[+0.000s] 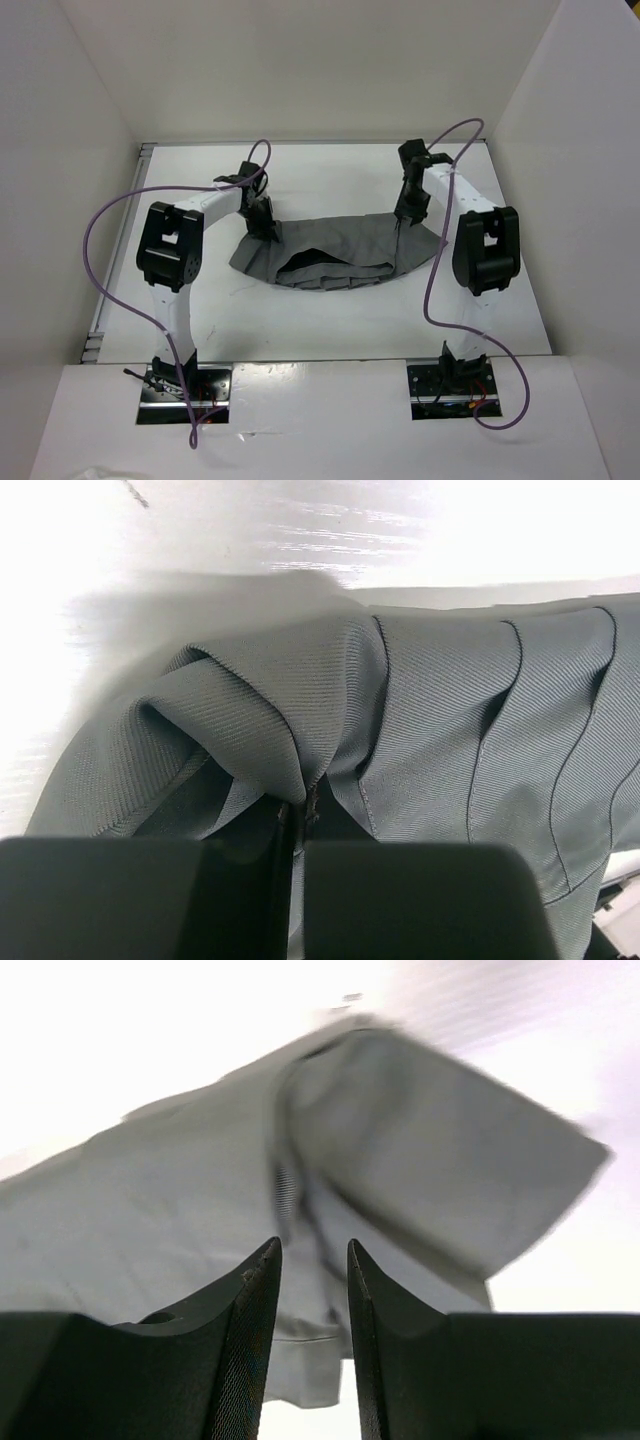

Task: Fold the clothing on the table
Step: Fold the skirt

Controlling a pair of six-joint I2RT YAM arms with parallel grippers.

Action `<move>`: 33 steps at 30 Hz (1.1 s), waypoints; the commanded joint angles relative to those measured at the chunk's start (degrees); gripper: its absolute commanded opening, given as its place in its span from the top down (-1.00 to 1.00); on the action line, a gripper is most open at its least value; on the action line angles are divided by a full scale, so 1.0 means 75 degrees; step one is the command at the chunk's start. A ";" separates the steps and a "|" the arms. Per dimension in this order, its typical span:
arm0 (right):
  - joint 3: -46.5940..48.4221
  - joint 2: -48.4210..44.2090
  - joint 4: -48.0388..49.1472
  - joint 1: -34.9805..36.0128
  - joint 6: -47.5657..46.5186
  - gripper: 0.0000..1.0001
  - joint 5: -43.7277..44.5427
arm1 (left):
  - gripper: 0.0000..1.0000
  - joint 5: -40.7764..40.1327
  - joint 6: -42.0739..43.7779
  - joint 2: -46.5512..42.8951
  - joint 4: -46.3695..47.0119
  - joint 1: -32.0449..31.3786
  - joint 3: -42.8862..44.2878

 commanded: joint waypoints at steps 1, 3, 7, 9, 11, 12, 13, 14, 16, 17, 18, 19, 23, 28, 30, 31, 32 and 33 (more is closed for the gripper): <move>-0.0363 -0.0488 -0.0035 -0.0385 0.0315 0.24 0.0401 | 1.00 0.0201 -0.0073 -0.0201 0.0033 -0.0032 0.0118; -0.0610 -0.0488 -0.0035 -0.0584 0.0466 0.24 0.0401 | 1.00 0.0399 -0.0073 -0.0318 0.0033 -0.0032 0.0200; -0.0716 -0.0277 0.0035 -0.0679 0.0467 0.24 0.0237 | 0.84 0.0470 -0.0073 -0.0401 -0.0130 -0.0032 0.0270; -0.0716 -0.0067 0.0116 -0.0679 0.0467 0.24 0.0038 | 0.55 0.0541 -0.0003 -0.0401 -0.0131 -0.0032 0.0270; -0.0716 0.0015 0.0211 -0.0679 0.0467 0.24 -0.0102 | 0.36 0.0611 -0.0003 -0.0401 -0.0131 -0.0032 0.0270; -0.0716 0.0109 0.0292 -0.0679 0.0467 0.24 -0.0103 | 0.36 0.0692 -0.0003 -0.0401 -0.0131 -0.0032 0.0270; -0.0716 0.0110 0.0293 -0.0679 0.0467 0.24 -0.0196 | 0.36 0.0693 -0.0003 -0.0401 -0.0131 -0.0032 0.0270; -0.0716 0.0203 0.0362 -0.0679 0.0467 0.24 -0.0313 | 0.36 0.0693 -0.0003 -0.0401 -0.0131 -0.0032 0.0270; -0.0716 0.0298 0.0363 -0.0679 0.0467 0.24 -0.0384 | 0.36 0.0693 -0.0003 -0.0401 -0.0131 -0.0032 0.0340; -0.0716 0.0414 0.0363 -0.0679 0.0467 0.24 -0.0466 | 0.36 0.0693 0.0067 -0.0401 -0.0131 -0.0032 0.0410; -0.0716 0.0508 0.0363 -0.0679 0.0467 0.24 -0.0466 | 0.36 0.0693 0.0068 -0.0401 -0.0131 -0.0032 0.0411; -0.0716 0.0508 0.0433 -0.0679 0.0467 0.24 -0.0536 | 0.36 0.0693 0.0068 -0.0401 -0.0131 -0.0032 0.0411; -0.0786 0.0649 0.0504 -0.0679 0.0397 0.24 -0.0619 | 0.31 0.0938 0.0150 -0.0401 -0.0271 0.0038 0.0563; -0.0939 0.0813 0.0504 -0.0679 0.0397 0.24 -0.0689 | 0.15 0.0869 0.0290 -0.0471 -0.0411 0.0038 0.0809; -0.0939 0.0813 0.0504 -0.0679 0.0397 0.24 -0.0689 | 0.17 0.0869 0.0290 -0.0471 -0.0412 0.0038 0.0879; -0.0939 0.0883 0.0504 -0.0679 0.0397 0.24 -0.0689 | 0.34 0.0869 0.0290 -0.0471 -0.0412 0.0038 0.0949; -0.0939 0.0883 0.0504 -0.0679 0.0397 0.24 -0.0689 | 0.50 0.0869 0.0290 -0.0471 -0.0412 0.0038 0.0950; -0.0939 0.0883 0.0504 -0.0679 0.0397 0.24 -0.0689 | 0.70 0.0869 0.0290 -0.0402 -0.0412 0.0038 0.0950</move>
